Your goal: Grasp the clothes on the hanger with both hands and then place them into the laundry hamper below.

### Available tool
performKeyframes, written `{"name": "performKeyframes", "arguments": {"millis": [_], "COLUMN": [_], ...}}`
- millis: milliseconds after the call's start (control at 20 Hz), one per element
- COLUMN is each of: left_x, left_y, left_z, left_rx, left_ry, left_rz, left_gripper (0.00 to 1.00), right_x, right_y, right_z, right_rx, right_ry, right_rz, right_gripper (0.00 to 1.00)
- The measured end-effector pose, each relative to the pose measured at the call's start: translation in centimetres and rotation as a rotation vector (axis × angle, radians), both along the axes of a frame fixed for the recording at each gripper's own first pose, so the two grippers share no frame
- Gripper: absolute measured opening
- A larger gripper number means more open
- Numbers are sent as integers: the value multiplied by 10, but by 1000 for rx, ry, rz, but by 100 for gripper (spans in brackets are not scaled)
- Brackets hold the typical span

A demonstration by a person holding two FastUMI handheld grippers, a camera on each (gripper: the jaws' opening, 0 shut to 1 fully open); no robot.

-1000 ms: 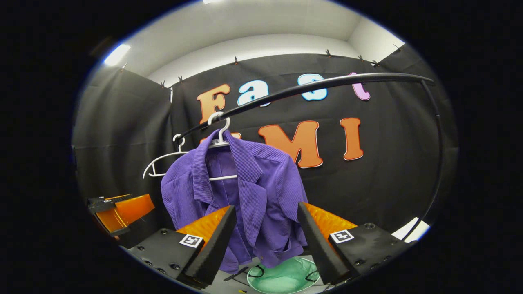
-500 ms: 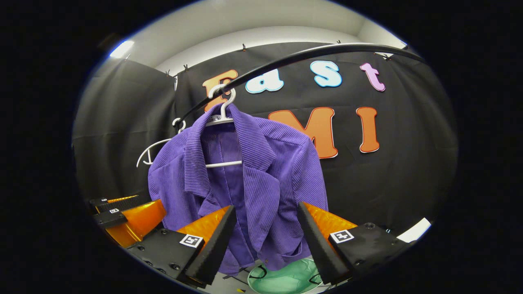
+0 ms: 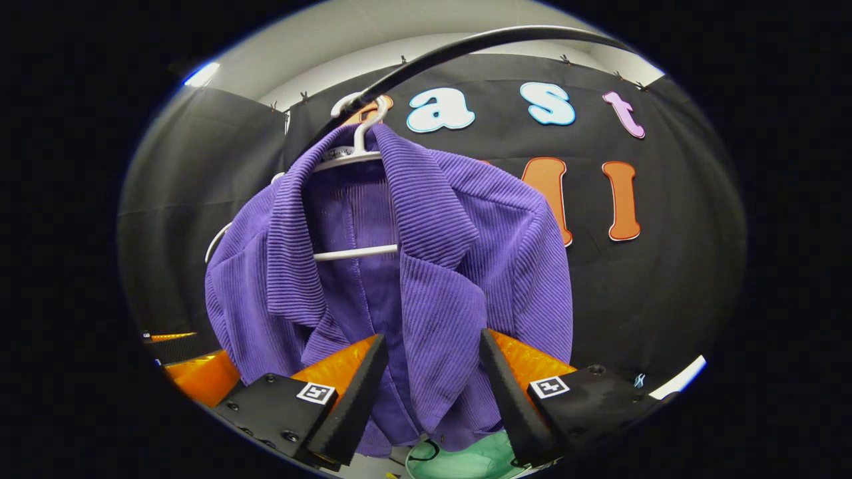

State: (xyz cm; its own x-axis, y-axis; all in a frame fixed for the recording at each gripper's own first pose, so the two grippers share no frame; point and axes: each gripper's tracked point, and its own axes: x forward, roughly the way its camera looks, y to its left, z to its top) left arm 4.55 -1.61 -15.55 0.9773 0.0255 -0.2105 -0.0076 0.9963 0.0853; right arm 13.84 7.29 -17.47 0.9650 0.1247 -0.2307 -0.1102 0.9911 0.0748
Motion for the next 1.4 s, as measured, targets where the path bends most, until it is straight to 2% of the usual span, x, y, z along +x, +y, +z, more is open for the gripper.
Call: {"name": "performKeyframes", "arguments": {"millis": [50,100,200,250,350,400,550,600,650,700,1000,1100,1200,1400], "left_x": [-1,-2,-3,-4,-6,-7,-6,-5,-4,-4,8,18,29,52], "left_y": [2,4,7,9,13,14,14,11,9,6,-25,-32,-38,-55], "left_z": [0,0,3,4,7,6,4,3,2,1,-9,-12,-17,-30], "left_rx": [1,0,-2,0,2,0,-14,-22,-28,-31,-55,-51,-44,-68], "left_ry": [1,2,1,-1,-6,-7,-4,-7,-9,-11,6,9,12,26], "left_rz": [5,8,11,14,19,22,23,15,8,3,-53,-57,-65,-81], "left_gripper": [95,95,95,95,95,95,95,95,92,92,96,92,95,95], "right_x": [3,7,17,18,23,25,27,26,25,23,16,12,10,4], "right_y": [-2,-1,0,0,1,3,6,5,6,6,3,1,-4,-11], "right_z": [-3,-9,-16,-19,-21,-21,-23,-23,-22,-22,-20,-17,-14,-10], "right_rx": [-6,-4,4,8,12,13,4,6,14,23,88,105,116,166], "right_ry": [7,17,35,41,49,50,47,48,50,56,81,85,86,97], "right_rz": [-14,-18,-31,-35,-37,-32,-21,-19,-10,2,53,79,98,129], "right_gripper": [84,91,87,72,75,63,50,38,20,17,17,17,17,17]}}
